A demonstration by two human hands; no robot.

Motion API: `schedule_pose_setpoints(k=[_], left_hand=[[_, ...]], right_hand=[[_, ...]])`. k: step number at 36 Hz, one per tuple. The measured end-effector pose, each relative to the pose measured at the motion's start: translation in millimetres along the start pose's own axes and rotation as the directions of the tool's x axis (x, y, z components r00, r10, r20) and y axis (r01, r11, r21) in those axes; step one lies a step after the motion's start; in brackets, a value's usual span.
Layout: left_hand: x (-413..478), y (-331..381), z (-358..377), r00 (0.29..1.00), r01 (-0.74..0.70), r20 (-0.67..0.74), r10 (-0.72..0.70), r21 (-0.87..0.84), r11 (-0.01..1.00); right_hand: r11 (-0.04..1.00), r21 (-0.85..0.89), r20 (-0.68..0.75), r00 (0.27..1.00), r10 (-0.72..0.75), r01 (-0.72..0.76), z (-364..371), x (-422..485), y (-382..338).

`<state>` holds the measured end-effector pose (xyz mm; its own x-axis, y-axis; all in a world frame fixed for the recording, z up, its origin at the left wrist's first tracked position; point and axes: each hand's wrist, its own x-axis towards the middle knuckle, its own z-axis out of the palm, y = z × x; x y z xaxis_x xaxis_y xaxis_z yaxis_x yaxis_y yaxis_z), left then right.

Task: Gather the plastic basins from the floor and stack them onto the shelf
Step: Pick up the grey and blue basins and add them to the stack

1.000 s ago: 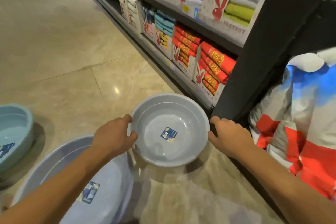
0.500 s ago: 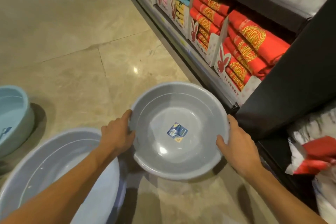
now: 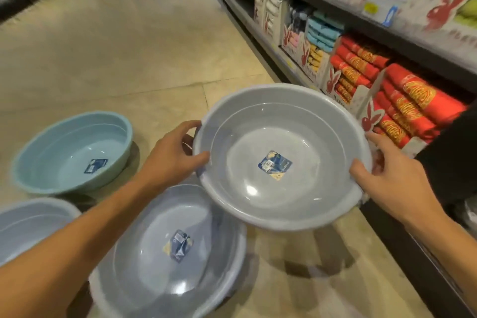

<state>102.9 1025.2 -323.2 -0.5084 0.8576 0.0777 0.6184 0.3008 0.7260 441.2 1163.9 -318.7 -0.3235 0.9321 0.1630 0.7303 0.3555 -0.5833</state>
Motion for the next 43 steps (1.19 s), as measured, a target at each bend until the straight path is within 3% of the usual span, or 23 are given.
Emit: schedule_pose_setpoints(k=[7, 14, 22, 35, 43], left_hand=[[-54.2, -30.7, -88.1, 0.995, 0.061, -0.078, -0.064, -0.044, 0.997], [-110.2, -87.1, -123.6, 0.976, 0.156, -0.138, -0.167, -0.090, 0.984], [-151.5, -129.1, -120.3, 0.960, 0.198, -0.195, -0.201, -0.038, 0.980], [-198.3, -168.4, -83.6, 0.933, 0.359, -0.079, -0.352, 0.105, 0.927], [-205.9, -173.0, -69.3, 0.943, 0.330, -0.058, -0.327, 0.252, 0.909]], right_hand=[[0.994, 0.045, 0.034, 0.994, -0.105, 0.103, 12.9, -12.7, -70.3], [0.983, 0.073, 0.155, 0.972, -0.175, 0.166, 50.1, -36.1, -116.5], [0.975, 0.039, 0.239, 0.946, -0.221, 0.218, 102.4, -48.4, -115.6], [0.971, 0.023, 0.393, 0.891, -0.229, 0.240, 170.3, -75.9, -80.0], [0.958, -0.016, 0.434, 0.865, -0.252, 0.287, 186.5, -84.3, -67.3]])
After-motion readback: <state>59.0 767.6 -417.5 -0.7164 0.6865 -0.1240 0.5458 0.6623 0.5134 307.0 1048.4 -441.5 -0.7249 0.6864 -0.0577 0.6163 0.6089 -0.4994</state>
